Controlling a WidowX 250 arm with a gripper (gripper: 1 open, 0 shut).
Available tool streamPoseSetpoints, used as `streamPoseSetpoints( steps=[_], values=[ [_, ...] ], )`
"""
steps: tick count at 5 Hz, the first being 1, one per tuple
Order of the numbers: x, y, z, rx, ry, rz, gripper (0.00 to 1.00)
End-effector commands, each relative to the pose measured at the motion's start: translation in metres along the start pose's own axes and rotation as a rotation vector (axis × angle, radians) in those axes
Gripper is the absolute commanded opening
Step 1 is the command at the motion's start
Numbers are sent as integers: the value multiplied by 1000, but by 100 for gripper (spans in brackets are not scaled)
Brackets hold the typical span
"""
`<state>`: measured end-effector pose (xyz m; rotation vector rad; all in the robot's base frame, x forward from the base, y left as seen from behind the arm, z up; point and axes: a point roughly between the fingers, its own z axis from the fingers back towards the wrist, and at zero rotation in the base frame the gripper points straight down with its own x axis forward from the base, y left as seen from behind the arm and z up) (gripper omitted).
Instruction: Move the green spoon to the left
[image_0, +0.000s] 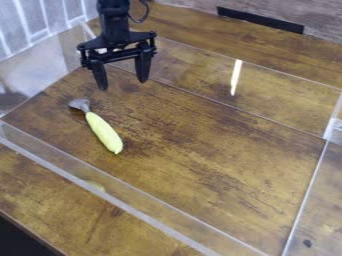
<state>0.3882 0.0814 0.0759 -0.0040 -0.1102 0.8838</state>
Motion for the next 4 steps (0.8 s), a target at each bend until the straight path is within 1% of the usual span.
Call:
streamPoseSetpoints(
  steps=[1, 2, 4],
  values=[
    [5, -22, 38, -49, -44, -28, 100],
    [1, -37, 54, -68, -39, -48, 100],
    [12, -20, 32, -48, -39, 15, 100]
  ],
)
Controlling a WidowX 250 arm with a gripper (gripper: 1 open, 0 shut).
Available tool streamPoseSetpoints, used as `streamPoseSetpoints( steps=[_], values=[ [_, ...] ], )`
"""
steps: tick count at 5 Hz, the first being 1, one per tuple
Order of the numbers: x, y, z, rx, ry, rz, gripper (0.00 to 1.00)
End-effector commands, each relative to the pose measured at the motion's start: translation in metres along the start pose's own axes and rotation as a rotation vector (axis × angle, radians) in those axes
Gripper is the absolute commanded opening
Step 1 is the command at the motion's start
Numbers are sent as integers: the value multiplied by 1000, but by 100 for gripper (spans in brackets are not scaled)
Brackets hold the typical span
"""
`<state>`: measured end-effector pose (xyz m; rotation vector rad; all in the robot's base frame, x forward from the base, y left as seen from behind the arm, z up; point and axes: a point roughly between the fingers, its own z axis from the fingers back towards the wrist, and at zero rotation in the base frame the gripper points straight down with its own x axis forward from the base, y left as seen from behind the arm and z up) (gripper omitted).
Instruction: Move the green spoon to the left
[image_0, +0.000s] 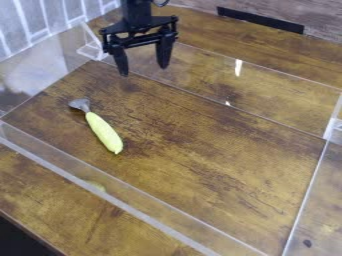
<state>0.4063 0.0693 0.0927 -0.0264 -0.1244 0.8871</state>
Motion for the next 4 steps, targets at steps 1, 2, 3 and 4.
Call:
streamPoseSetpoints(
  steps=[1, 2, 3, 4],
  values=[
    [11, -4, 13, -8, -41, 91, 100],
    [12, -14, 15, -3, -47, 167, 100],
    [19, -17, 9, 9, -51, 243, 100],
    [26, -18, 1, 21, -55, 321, 100]
  ],
)
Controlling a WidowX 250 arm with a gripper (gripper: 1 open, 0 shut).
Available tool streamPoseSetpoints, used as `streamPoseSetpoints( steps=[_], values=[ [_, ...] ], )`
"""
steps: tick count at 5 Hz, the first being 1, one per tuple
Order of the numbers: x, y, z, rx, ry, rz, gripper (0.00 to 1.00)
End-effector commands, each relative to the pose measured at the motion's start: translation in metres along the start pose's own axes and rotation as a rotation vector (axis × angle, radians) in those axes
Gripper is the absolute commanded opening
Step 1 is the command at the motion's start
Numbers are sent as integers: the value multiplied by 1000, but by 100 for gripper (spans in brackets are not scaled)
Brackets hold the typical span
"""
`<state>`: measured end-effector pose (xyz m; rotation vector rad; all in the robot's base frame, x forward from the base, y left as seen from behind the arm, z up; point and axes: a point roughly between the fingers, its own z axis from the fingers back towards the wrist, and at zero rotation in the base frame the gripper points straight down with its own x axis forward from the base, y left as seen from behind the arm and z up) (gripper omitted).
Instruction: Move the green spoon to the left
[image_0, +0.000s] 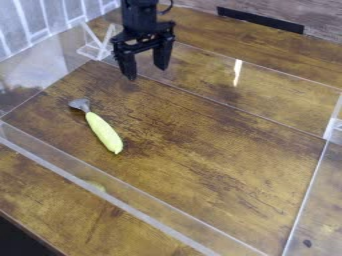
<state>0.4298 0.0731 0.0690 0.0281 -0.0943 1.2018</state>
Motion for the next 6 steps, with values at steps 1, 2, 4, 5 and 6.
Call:
streamPoseSetpoints(
  steps=[1, 2, 4, 5, 6],
  values=[
    [14, -5, 20, -57, -37, 21, 0],
    [20, -5, 13, -53, -35, 29, 0],
    [41, 14, 56, -67, 34, 86, 0],
    [58, 30, 81, -89, 64, 165, 0],
    [62, 42, 99, -110, 84, 273, 0]
  ],
)
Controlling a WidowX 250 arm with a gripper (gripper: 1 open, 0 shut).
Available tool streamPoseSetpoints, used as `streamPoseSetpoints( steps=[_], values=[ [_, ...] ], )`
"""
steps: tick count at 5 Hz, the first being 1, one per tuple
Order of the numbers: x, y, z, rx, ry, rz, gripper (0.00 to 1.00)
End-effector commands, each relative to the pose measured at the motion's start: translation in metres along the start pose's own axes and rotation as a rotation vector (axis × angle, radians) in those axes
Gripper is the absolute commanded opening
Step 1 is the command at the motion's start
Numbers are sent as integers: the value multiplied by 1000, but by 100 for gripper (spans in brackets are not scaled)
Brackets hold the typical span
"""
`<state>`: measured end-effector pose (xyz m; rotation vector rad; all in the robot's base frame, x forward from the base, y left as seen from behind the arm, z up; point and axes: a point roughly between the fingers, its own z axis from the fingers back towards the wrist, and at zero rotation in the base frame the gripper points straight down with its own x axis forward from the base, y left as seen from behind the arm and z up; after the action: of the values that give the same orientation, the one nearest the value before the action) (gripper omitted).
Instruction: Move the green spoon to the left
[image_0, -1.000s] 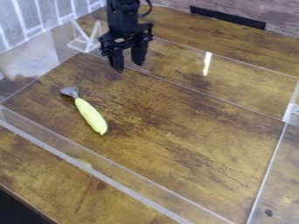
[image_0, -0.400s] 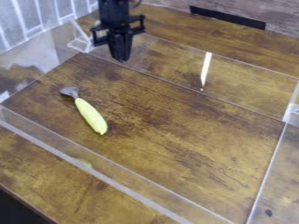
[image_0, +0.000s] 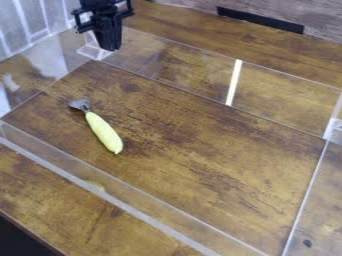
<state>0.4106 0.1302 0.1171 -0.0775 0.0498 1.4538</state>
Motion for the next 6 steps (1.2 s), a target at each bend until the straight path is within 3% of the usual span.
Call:
streamPoseSetpoints(
  steps=[1, 2, 3, 4, 5, 6],
  values=[
    [7, 13, 58, -127, -43, 126, 0],
    [13, 12, 47, -124, -42, 271, 100],
    [12, 19, 44, -120, -37, 377, 0],
    [10, 18, 36, -117, -30, 412, 100],
    [13, 6, 32, -112, -23, 360, 100],
    [16, -7, 27, -106, -7, 226, 100]
  ],
)
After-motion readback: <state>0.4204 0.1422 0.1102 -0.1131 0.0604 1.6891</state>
